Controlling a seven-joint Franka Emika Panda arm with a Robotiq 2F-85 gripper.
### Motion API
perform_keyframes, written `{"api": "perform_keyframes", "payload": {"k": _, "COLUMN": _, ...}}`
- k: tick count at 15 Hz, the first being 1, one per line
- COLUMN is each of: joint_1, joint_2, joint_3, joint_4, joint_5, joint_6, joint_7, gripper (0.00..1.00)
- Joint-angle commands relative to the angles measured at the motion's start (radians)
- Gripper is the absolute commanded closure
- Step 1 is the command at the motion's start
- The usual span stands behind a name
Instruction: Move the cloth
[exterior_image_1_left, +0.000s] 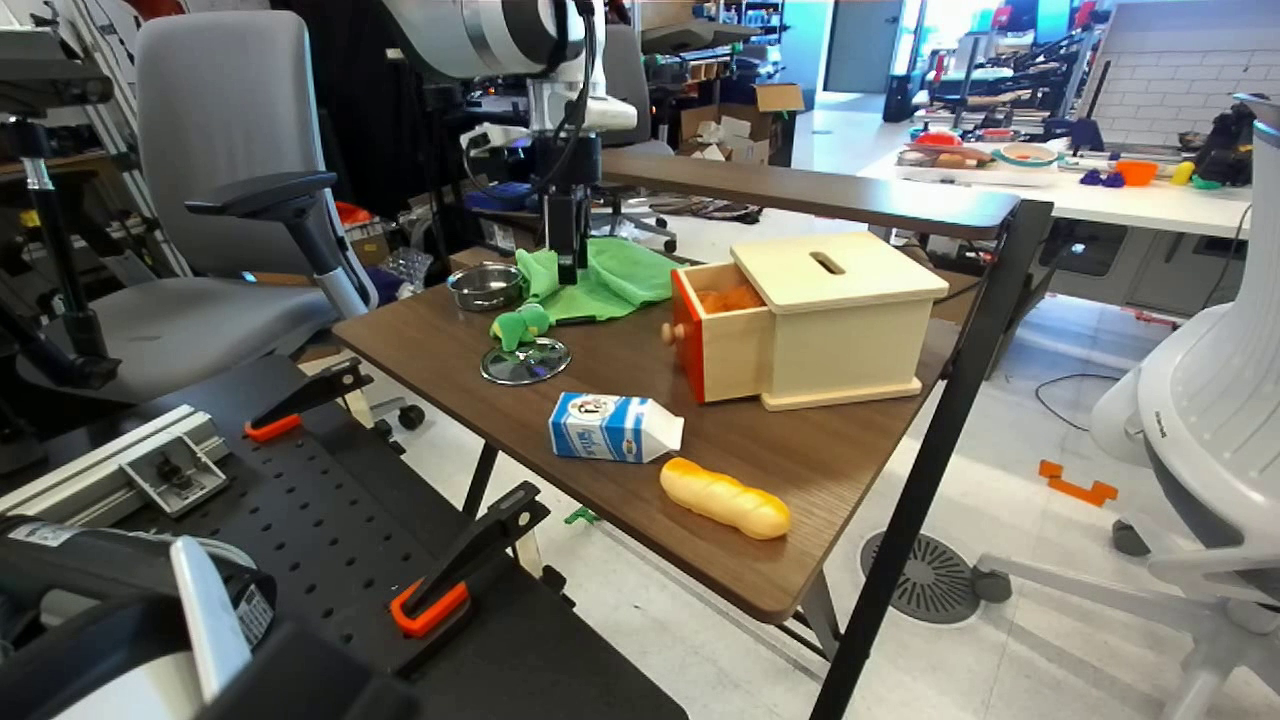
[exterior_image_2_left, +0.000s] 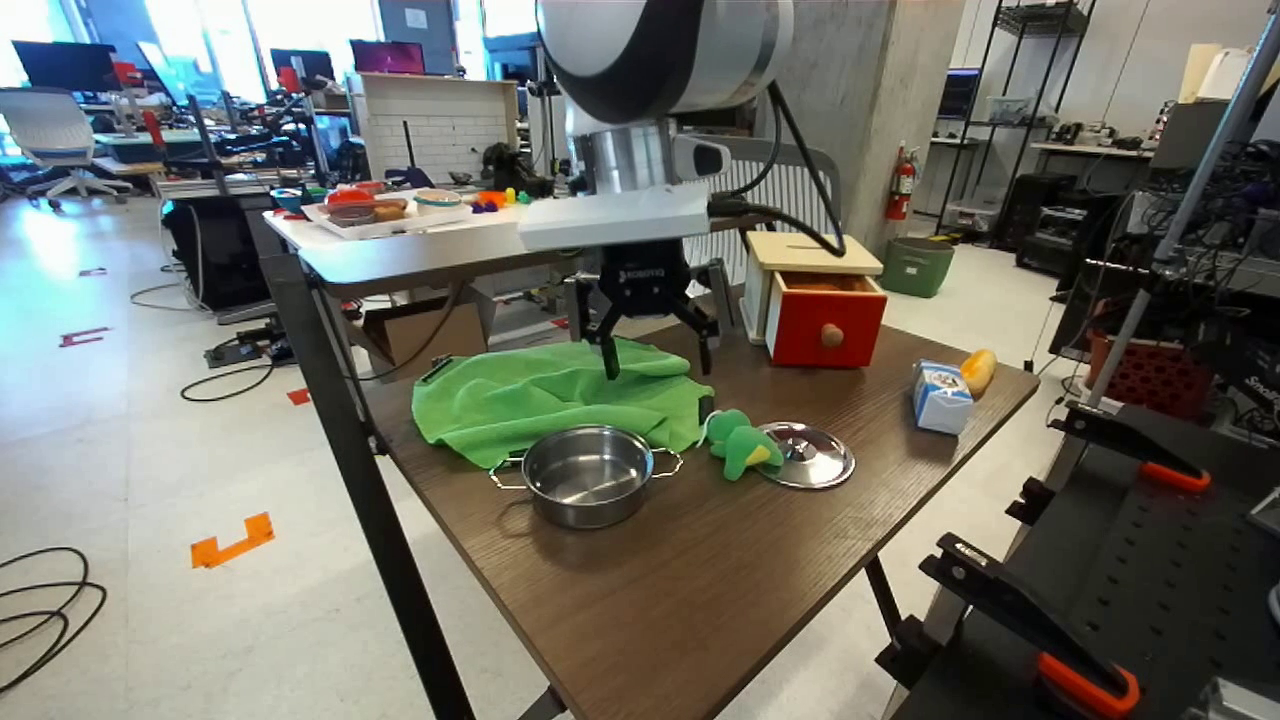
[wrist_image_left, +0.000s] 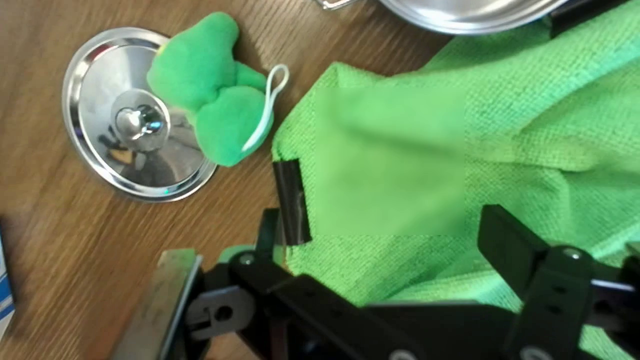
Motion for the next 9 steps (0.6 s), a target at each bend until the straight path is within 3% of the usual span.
{"api": "perform_keyframes", "payload": {"k": 1, "joint_1": -0.037, "joint_2": -0.154, "joint_3": 0.036, "joint_4": -0.114, "joint_5": 0.044, "joint_6": -0.069, "joint_7": -0.079, "gripper": 0.00}}
{"api": "perform_keyframes", "payload": {"k": 2, "joint_1": -0.050, "joint_2": -0.192, "joint_3": 0.048, "joint_4": -0.144, "joint_5": 0.055, "joint_6": -0.100, "joint_7": -0.117, "gripper": 0.00}}
{"api": "perform_keyframes", "payload": {"k": 3, "joint_1": -0.018, "joint_2": -0.088, "joint_3": 0.015, "joint_4": -0.049, "joint_5": 0.024, "joint_6": -0.059, "joint_7": -0.056, "gripper": 0.00}}
{"api": "perform_keyframes", "payload": {"k": 9, "joint_1": -0.019, "joint_2": -0.094, "joint_3": 0.016, "joint_4": -0.063, "joint_5": 0.026, "joint_6": -0.065, "joint_7": -0.063, "gripper": 0.00}}
